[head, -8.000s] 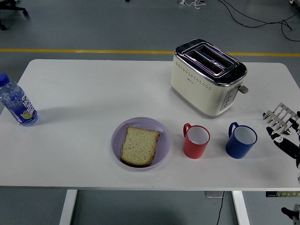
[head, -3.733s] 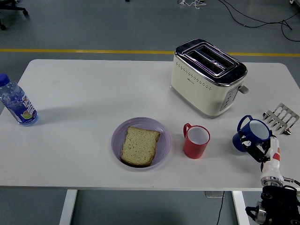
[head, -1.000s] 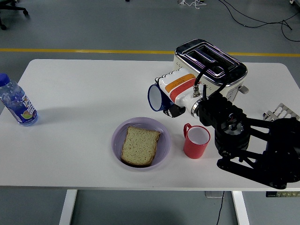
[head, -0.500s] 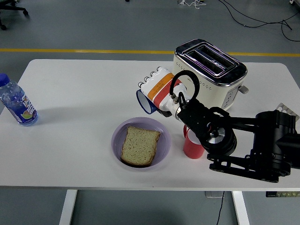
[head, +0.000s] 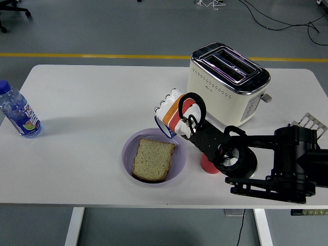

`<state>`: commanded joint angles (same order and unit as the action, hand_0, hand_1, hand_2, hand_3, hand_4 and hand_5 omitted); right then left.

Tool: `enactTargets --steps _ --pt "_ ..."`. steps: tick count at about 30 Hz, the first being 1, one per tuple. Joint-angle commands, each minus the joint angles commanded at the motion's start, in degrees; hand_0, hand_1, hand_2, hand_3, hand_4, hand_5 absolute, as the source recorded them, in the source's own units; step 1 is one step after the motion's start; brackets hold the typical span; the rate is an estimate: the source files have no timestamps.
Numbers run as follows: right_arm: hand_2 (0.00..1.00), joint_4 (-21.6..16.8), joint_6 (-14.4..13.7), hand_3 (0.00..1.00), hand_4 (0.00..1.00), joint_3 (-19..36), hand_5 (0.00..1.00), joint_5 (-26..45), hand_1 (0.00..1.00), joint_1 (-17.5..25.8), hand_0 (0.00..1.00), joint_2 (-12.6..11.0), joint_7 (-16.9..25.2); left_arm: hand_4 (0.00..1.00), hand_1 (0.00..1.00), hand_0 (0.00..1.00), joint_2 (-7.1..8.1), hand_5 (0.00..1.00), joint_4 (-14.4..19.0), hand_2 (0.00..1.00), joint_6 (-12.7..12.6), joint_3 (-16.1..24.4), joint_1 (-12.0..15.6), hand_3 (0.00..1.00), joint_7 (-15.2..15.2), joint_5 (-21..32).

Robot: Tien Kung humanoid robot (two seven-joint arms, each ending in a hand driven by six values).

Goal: Pick up the cup,pour liquid into bread,place the cup on the desk

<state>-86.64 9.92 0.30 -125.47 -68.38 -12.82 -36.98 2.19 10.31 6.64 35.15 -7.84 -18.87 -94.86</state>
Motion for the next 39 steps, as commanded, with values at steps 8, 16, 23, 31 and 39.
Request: enactTargets --steps 8,16,23,31,39 --pt "0.551 -0.6 -2.2 0.575 0.634 1.7 0.002 0.8 0.348 1.4 0.369 -0.3 0.0 0.351 0.357 0.375 -0.19 0.998 0.0 0.427 -0.1 0.1 0.3 0.617 0.1 0.0" --pt "0.551 -5.5 -4.2 0.571 0.635 10.5 0.002 6.5 0.354 5.4 0.383 -3.5 0.0 0.351 0.357 0.375 -0.27 0.998 0.0 0.428 -0.2 0.3 0.2 0.617 0.1 -0.3" --pt "0.551 -10.8 -5.9 0.571 0.629 25.8 0.002 17.0 0.355 11.5 0.383 -6.4 0.0 0.350 0.357 0.375 -0.30 0.998 0.0 0.429 -0.3 0.6 0.4 0.617 0.1 -0.6" --pt "0.552 -15.3 -10.5 0.571 0.621 44.8 0.002 30.9 0.362 24.3 0.385 -8.6 0.0 0.350 0.357 0.375 -0.41 0.998 0.0 0.429 -0.4 1.1 0.6 0.617 0.0 -1.0" --pt "0.552 -15.3 -23.4 0.570 0.612 59.4 0.002 39.4 0.365 35.9 0.432 -9.5 0.0 0.351 0.358 0.374 -0.43 0.998 0.0 0.428 -0.7 1.4 0.8 0.616 -0.1 -1.4"
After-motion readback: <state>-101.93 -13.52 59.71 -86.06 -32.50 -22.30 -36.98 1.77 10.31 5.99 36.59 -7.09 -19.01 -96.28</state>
